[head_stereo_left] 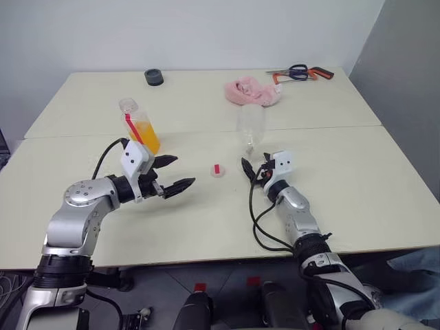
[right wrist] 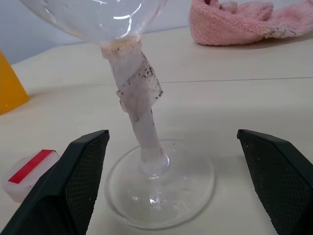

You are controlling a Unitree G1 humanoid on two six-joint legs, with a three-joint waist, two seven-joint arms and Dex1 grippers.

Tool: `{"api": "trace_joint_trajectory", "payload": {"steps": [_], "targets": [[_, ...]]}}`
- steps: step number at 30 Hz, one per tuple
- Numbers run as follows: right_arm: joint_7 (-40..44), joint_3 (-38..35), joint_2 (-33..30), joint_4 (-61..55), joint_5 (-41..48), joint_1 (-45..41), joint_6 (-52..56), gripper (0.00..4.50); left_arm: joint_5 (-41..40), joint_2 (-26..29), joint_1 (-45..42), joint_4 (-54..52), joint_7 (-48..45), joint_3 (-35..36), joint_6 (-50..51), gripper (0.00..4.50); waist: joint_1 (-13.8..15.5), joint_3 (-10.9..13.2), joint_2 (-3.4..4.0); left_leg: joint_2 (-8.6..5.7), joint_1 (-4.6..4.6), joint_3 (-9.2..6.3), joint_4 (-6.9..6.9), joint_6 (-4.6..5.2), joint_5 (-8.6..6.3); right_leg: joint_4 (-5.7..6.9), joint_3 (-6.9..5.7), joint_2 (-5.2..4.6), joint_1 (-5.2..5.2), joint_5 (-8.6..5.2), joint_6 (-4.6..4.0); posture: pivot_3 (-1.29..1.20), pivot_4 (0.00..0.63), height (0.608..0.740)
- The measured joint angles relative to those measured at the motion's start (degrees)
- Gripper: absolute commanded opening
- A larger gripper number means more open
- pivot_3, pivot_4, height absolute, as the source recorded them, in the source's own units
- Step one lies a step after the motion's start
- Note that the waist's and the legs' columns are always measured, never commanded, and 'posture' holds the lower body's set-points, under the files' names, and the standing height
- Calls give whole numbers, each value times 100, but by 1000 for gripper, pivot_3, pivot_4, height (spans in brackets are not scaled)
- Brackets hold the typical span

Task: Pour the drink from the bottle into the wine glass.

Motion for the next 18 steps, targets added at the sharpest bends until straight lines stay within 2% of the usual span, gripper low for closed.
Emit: {"api": "trace_joint_trajectory", "payload": {"steps": [3,6,16,17,18], "targets": [[-23,7,16,70,-4,-182,0,4470,0,1,0,0,0,0,-17,4500,-1,0,0,0,0,0,0,0,0,0,0,0,0,0,0,0,150,740],[-88,25,16,214,-14,-378,-5,3901,1,3,-4,1,1,0,-24,4500,-1,0,0,0,0,0,-1,0,0,0,0,0,0,0,0,0,150,740],[-81,130,-59,782,-58,-652,-88,457,1,45,-9,15,29,90,-31,4500,-4,0,0,1,1,3,-4,0,0,0,2,1,-1,0,0,0,150,740],[-83,122,-53,847,-48,-736,-150,180,1,62,29,12,32,107,-30,4500,-6,0,1,1,1,3,-4,0,0,0,2,1,-1,0,0,0,150,740],[-70,122,-57,913,-47,-814,-174,123,0,69,53,11,32,108,-30,4500,-7,0,1,1,1,4,-4,0,0,0,4,0,-1,0,0,0,150,740]]}}
